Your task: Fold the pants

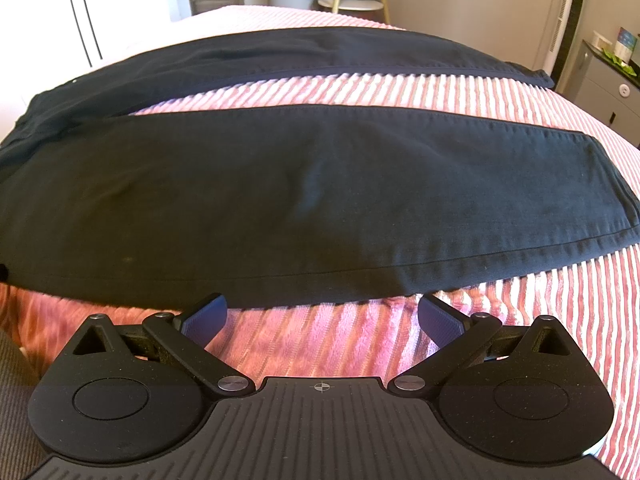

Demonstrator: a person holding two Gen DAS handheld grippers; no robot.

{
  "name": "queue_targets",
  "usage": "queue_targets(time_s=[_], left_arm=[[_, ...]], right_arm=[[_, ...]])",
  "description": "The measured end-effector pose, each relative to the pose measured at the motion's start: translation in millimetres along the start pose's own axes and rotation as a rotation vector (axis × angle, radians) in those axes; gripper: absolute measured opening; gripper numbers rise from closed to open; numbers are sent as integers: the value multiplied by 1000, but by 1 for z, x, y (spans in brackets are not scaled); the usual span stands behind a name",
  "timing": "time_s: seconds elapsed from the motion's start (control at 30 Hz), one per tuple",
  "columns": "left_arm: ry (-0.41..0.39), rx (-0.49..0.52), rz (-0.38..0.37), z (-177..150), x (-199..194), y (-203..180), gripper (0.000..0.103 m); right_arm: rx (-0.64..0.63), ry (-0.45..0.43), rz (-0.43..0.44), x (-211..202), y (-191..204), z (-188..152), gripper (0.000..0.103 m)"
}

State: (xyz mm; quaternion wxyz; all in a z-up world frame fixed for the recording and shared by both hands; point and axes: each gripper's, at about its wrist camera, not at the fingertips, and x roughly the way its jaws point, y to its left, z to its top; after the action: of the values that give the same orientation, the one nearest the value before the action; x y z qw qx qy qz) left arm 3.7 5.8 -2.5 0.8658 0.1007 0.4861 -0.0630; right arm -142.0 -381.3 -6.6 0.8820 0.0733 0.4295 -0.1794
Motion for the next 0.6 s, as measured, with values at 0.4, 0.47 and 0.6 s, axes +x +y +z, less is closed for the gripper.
queue_targets(time_s=[0.4, 0.47, 0.6], left_arm=[[0, -2, -1, 0, 0, 1, 99], [-1, -3, -1, -1, 1, 1, 99], [0, -4, -1, -1, 0, -1, 99]], right_arm=[[1, 0, 1, -4, 1, 1, 103], [1, 0, 1, -4, 1, 0, 103], [1, 0, 1, -4, 1, 0, 103]])
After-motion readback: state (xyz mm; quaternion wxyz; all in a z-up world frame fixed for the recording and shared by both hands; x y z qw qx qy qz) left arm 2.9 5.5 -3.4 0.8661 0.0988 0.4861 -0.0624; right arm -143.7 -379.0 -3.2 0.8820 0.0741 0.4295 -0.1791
